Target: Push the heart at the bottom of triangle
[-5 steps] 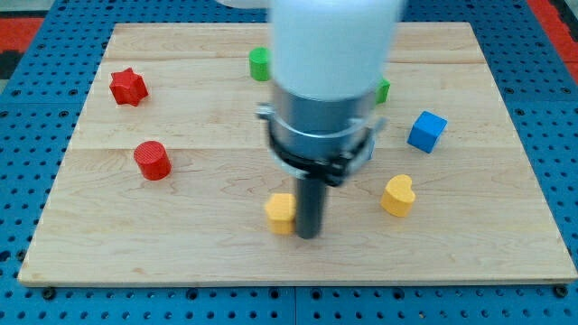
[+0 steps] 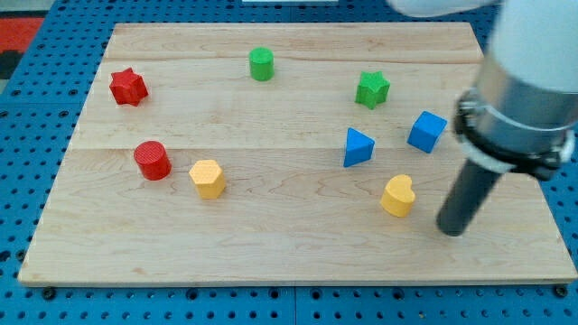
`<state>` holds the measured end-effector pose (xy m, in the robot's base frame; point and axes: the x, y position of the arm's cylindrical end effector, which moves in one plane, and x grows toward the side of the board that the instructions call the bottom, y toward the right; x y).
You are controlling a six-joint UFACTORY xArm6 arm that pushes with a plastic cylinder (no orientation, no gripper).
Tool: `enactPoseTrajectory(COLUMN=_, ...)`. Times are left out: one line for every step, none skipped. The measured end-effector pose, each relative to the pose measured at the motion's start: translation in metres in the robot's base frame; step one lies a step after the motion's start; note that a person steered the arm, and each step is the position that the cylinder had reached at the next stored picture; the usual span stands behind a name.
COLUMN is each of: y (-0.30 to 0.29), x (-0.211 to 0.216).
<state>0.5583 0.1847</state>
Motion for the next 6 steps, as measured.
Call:
enactPoseTrajectory(y=-0.034, x=-0.006)
enactPoseTrajectory(y=-0.087, x=-0.012)
enactPoseTrajectory(y=-0.128, x=-0.018)
enactPoseTrajectory(y=-0.083, x=-0.011)
enactPoseTrajectory(y=-0.012, x=-0.019)
enactPoseTrajectory(y=-0.011, x=-0.049)
